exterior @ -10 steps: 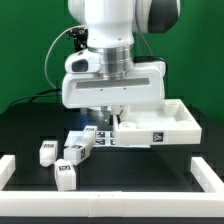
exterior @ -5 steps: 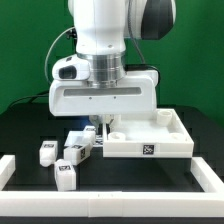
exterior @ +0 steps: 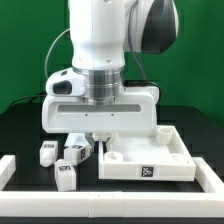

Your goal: Assemble one leg

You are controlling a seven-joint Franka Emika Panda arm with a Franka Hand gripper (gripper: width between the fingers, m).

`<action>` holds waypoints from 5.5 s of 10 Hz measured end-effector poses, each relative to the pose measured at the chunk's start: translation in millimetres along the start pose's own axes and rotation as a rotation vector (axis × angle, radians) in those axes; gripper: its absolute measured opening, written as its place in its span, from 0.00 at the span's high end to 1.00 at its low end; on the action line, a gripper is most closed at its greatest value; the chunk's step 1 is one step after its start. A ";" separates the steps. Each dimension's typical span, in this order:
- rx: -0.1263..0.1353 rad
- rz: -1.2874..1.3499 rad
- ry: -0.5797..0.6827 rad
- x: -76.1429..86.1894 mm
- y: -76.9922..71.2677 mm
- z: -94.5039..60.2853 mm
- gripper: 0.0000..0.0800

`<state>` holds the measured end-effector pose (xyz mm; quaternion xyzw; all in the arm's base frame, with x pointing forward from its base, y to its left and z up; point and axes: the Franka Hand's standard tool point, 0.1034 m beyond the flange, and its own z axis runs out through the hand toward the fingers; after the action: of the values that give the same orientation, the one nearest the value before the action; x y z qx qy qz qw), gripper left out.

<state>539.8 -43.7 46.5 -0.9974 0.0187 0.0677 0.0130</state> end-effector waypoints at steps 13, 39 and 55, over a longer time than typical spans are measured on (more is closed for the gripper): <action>-0.015 0.009 0.016 51.3 -23.1 30.8 0.93; 0.066 0.042 -0.153 -8.4 35.2 -34.7 0.19; -0.112 -0.169 -0.488 33.1 57.1 -39.2 0.19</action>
Offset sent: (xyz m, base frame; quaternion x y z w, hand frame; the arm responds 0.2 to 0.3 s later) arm 0.0000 0.0000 0.0000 0.0000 0.0000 0.0000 1.0000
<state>575.7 -103.0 79.5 -0.9488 -0.0720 0.3058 -0.0323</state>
